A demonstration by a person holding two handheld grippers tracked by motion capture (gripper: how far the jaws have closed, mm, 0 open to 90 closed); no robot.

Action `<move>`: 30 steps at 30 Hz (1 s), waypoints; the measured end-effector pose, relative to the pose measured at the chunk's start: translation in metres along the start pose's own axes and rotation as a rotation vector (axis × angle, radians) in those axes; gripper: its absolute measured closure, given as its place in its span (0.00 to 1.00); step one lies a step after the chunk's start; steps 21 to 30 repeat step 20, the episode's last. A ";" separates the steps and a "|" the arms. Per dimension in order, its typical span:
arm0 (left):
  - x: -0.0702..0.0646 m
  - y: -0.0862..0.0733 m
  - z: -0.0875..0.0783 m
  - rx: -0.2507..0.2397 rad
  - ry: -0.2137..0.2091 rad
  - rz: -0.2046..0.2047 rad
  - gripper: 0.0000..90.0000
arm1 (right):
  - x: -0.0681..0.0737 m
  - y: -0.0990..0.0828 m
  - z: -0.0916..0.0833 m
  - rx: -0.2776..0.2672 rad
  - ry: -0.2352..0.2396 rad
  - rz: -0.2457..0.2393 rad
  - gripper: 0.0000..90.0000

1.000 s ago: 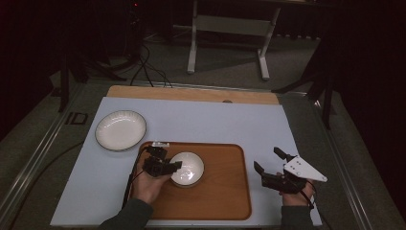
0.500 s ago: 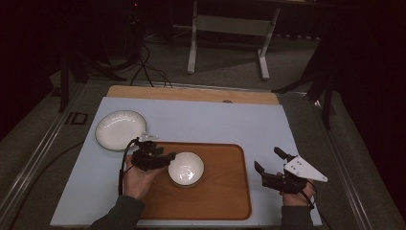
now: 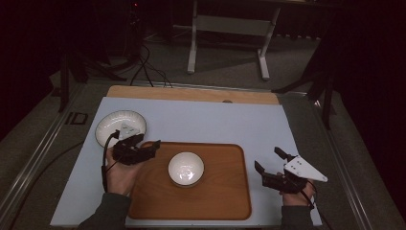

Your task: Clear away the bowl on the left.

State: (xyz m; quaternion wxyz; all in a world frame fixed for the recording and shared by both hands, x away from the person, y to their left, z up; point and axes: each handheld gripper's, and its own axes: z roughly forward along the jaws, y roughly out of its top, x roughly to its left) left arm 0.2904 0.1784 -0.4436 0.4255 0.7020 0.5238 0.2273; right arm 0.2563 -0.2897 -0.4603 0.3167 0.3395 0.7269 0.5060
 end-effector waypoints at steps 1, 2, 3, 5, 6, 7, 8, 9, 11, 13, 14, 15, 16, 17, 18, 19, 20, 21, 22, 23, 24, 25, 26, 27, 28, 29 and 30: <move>0.003 0.000 -0.002 -0.014 0.021 -0.001 0.36 | -0.001 0.000 0.000 0.000 -0.001 0.005 0.16; 0.007 -0.001 -0.004 -0.028 0.036 -0.004 0.36 | -0.002 -0.001 0.000 -0.001 -0.006 0.010 0.16; 0.007 -0.001 -0.004 -0.028 0.036 -0.004 0.36 | -0.002 -0.001 0.000 -0.001 -0.006 0.010 0.16; 0.017 -0.003 -0.010 -0.056 0.076 -0.023 0.33 | -0.005 -0.002 -0.001 -0.001 -0.014 0.021 0.16; 0.020 -0.004 -0.011 -0.067 0.092 -0.028 0.33 | -0.005 -0.002 -0.001 0.000 -0.019 0.025 0.16; 0.022 -0.005 -0.013 -0.076 0.109 -0.031 0.33 | -0.006 -0.002 -0.001 -0.002 -0.020 0.027 0.16; 0.025 -0.006 -0.015 -0.086 0.124 -0.031 0.32 | -0.006 -0.003 -0.001 -0.002 -0.020 0.029 0.16; 0.027 -0.007 -0.017 -0.100 0.139 -0.030 0.32 | -0.006 -0.003 -0.001 0.000 -0.020 0.030 0.16; 0.031 -0.009 -0.021 -0.126 0.178 -0.013 0.31 | -0.006 -0.003 0.000 0.006 -0.021 0.027 0.16; 0.035 -0.012 -0.024 -0.147 0.211 0.004 0.30 | -0.006 -0.004 0.000 0.011 -0.021 0.028 0.16; 0.037 -0.014 -0.026 -0.156 0.222 0.008 0.30 | -0.007 -0.005 0.000 0.014 -0.020 0.029 0.16; 0.037 -0.014 -0.026 -0.156 0.222 0.008 0.30 | -0.007 -0.005 0.000 0.014 -0.020 0.029 0.16; 0.041 -0.017 -0.030 -0.171 0.236 0.010 0.30 | -0.007 -0.005 0.001 0.014 -0.019 0.030 0.16; 0.043 -0.019 -0.032 -0.173 0.246 0.006 0.28 | -0.008 -0.006 0.001 0.020 -0.022 0.033 0.16; 0.045 -0.021 -0.033 -0.176 0.255 0.003 0.28 | -0.008 -0.006 0.002 0.021 -0.024 0.034 0.16; 0.047 -0.023 -0.034 -0.173 0.263 0.002 0.28 | -0.009 -0.007 0.002 0.022 -0.024 0.035 0.16; 0.049 -0.026 -0.035 -0.168 0.270 -0.003 0.27 | -0.010 -0.008 0.002 0.023 -0.023 0.045 0.15; 0.049 -0.026 -0.035 -0.168 0.270 -0.003 0.27 | -0.010 -0.008 0.002 0.023 -0.023 0.045 0.15; 0.049 -0.026 -0.035 -0.168 0.270 -0.003 0.27 | -0.010 -0.008 0.002 0.023 -0.023 0.045 0.15; 0.049 -0.026 -0.035 -0.168 0.270 -0.003 0.27 | -0.010 -0.008 0.002 0.023 -0.023 0.045 0.15; 0.049 -0.026 -0.035 -0.168 0.270 -0.003 0.27 | -0.010 -0.008 0.002 0.023 -0.023 0.045 0.15; 0.049 -0.026 -0.035 -0.168 0.270 -0.003 0.27 | -0.010 -0.008 0.002 0.023 -0.023 0.045 0.15; 0.049 -0.026 -0.035 -0.168 0.270 -0.003 0.27 | -0.010 -0.008 0.002 0.023 -0.023 0.045 0.15; 0.049 -0.026 -0.035 -0.168 0.270 -0.003 0.27 | -0.010 -0.008 0.002 0.023 -0.023 0.045 0.15; 0.049 -0.026 -0.035 -0.168 0.270 -0.003 0.27 | -0.010 -0.008 0.002 0.023 -0.023 0.045 0.15; 0.049 -0.026 -0.035 -0.168 0.270 -0.003 0.27 | -0.010 -0.008 0.002 0.023 -0.023 0.045 0.15; 0.049 -0.026 -0.035 -0.168 0.270 -0.003 0.27 | -0.010 -0.008 0.002 0.023 -0.023 0.045 0.15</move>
